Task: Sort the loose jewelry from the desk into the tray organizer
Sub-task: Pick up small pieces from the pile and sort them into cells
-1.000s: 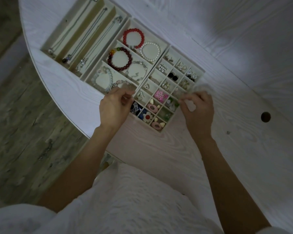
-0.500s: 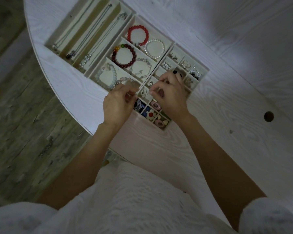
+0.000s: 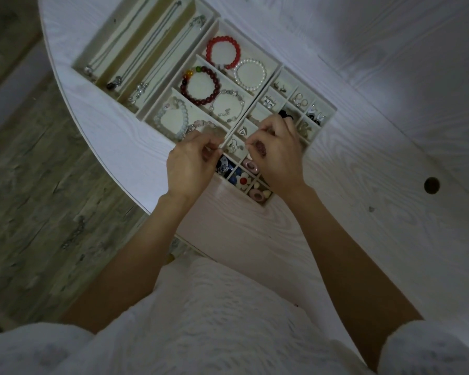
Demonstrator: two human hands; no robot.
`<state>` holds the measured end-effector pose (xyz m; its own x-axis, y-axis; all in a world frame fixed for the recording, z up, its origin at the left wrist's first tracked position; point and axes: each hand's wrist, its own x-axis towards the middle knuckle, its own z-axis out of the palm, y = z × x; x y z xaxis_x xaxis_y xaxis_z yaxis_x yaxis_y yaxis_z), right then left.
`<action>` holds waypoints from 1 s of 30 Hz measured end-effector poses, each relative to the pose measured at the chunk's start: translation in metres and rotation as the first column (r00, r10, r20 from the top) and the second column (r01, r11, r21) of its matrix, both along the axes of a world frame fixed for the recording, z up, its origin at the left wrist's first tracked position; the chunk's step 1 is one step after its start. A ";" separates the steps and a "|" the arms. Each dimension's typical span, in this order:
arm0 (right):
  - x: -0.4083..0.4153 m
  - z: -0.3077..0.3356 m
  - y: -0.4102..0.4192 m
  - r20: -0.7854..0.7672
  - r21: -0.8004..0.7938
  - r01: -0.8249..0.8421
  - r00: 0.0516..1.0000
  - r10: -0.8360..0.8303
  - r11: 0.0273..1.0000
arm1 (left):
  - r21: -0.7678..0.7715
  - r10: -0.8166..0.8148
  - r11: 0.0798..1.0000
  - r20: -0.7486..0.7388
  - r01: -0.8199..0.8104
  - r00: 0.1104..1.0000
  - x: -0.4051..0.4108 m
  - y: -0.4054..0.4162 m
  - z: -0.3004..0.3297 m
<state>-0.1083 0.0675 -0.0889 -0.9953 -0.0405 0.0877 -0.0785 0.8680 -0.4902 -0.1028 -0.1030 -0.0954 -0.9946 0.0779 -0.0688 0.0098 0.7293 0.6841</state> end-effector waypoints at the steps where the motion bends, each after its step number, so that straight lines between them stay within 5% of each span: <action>1: 0.001 0.001 0.002 -0.005 -0.005 0.008 1.000 -0.008 1.000 | 0.002 0.003 1.000 0.001 -0.003 1.000 0.000 0.000 0.000; 7: 0.005 0.003 0.003 -0.033 0.027 -0.055 0.998 0.056 0.998 | -0.008 0.000 1.000 0.006 0.000 1.000 0.000 0.000 0.001; 13: -0.004 -0.001 -0.014 -0.071 0.366 -0.139 0.982 0.177 0.920 | -0.027 0.000 1.000 0.014 0.001 1.000 0.000 0.001 0.001; 18: -0.007 0.003 -0.027 0.071 0.511 -0.174 0.984 0.161 0.842 | -0.037 0.010 0.999 0.021 -0.009 1.000 0.000 0.001 -0.001; 22: -0.004 0.003 -0.027 0.087 0.479 -0.175 0.985 0.152 0.860 | -0.026 0.008 1.000 0.010 -0.008 1.000 0.000 0.001 0.000; 30: 0.012 -0.003 -0.013 0.063 0.148 -0.048 0.997 0.039 0.988 | -0.021 -0.004 1.000 -0.003 0.004 1.000 0.000 0.000 -0.001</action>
